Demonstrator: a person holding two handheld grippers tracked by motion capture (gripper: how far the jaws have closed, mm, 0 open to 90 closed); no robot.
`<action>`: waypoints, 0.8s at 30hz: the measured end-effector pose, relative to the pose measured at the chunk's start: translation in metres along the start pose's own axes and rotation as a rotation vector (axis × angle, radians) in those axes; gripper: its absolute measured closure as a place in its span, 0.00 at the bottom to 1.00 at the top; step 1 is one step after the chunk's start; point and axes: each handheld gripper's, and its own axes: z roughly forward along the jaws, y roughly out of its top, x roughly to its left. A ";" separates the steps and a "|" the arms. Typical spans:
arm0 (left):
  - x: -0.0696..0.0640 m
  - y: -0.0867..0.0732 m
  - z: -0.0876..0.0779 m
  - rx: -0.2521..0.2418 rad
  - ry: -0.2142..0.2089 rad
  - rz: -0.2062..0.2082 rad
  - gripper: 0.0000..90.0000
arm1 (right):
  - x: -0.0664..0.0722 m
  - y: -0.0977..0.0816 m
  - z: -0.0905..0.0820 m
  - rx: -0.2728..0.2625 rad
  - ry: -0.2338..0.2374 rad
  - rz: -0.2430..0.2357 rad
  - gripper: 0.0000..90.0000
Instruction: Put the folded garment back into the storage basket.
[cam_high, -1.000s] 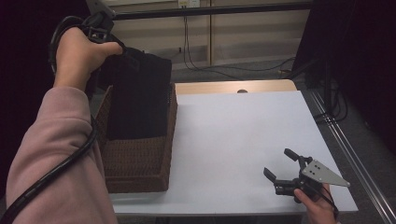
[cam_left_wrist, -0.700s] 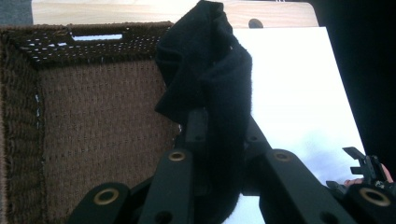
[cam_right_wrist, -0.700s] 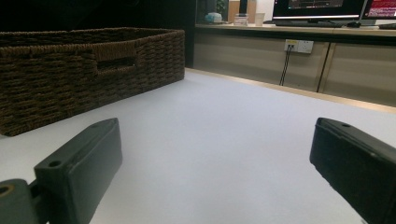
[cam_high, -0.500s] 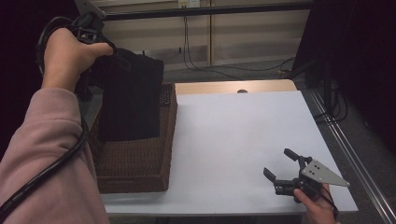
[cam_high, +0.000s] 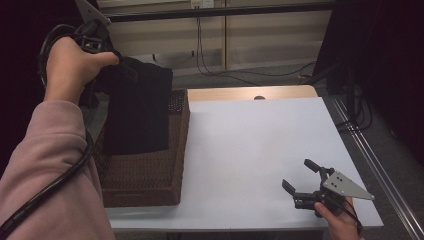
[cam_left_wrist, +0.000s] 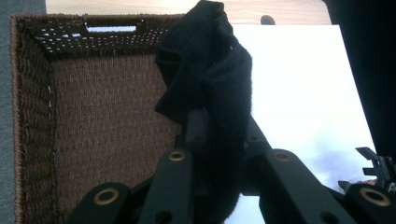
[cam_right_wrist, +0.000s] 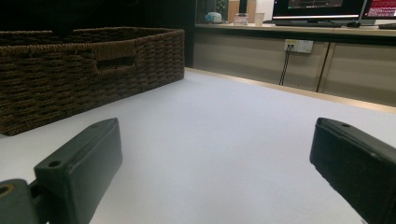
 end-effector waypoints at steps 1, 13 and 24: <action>0.000 -0.001 0.002 -0.005 0.001 -0.008 0.88 | 0.000 0.000 0.000 0.003 -0.002 0.002 0.02; 0.005 -0.008 0.013 -0.002 0.007 -0.010 0.88 | 0.000 0.000 0.000 0.004 -0.002 0.004 0.02; 0.008 -0.014 0.023 0.004 0.013 -0.004 0.88 | 0.000 0.000 0.000 0.003 -0.001 -0.001 0.02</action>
